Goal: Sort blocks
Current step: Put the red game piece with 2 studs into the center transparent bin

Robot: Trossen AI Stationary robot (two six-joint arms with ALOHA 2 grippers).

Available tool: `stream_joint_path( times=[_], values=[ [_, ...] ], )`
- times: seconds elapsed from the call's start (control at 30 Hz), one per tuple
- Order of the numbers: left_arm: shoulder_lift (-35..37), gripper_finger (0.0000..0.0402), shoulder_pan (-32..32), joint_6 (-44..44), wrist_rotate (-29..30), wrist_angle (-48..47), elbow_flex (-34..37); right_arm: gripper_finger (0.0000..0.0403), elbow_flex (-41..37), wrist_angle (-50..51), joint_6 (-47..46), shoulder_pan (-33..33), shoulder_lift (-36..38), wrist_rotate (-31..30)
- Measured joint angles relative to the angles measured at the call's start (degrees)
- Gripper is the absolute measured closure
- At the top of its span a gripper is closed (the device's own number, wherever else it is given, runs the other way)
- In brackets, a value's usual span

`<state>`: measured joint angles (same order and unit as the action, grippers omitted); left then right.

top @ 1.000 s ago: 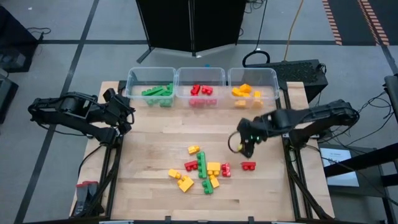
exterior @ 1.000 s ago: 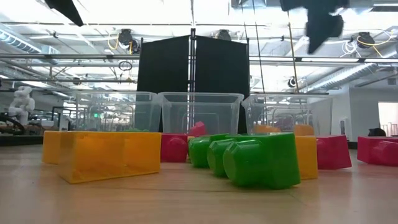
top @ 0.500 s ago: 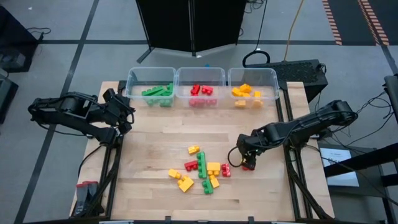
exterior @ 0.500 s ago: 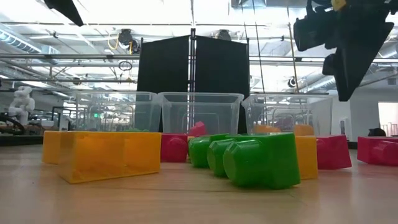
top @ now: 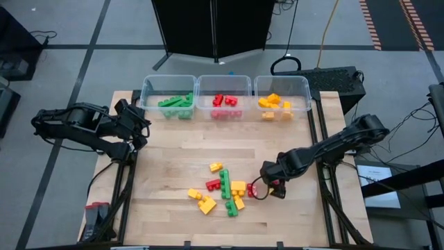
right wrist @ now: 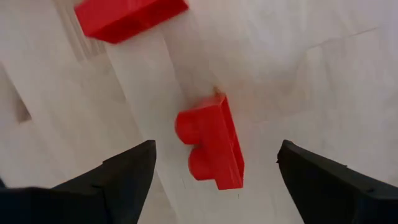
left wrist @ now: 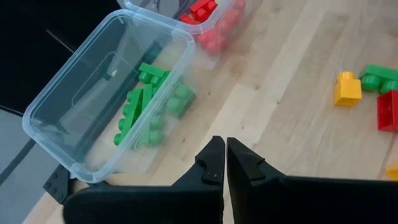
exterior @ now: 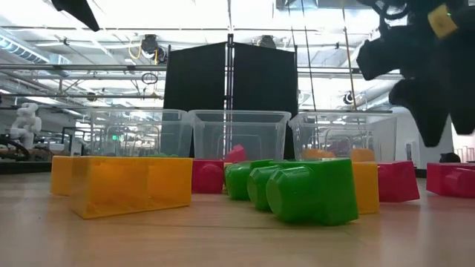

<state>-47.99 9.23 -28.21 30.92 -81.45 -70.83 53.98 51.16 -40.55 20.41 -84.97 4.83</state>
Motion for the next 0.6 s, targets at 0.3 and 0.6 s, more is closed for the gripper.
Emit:
stream_joint_path(
  times=[0.3, 0.6],
  values=[
    [0.00, 0.0402, 0.00, -0.48, 0.00, 0.45, 0.00, 0.0075, 0.00, -0.53, 4.79, 0.71, -7.67, -0.23],
    [0.00, 0.0402, 0.00, -2.99, 0.05, 0.52, 0.00, 0.0103, 0.56, -4.29, 5.70, 0.69, -17.36, 0.91]
  ],
)
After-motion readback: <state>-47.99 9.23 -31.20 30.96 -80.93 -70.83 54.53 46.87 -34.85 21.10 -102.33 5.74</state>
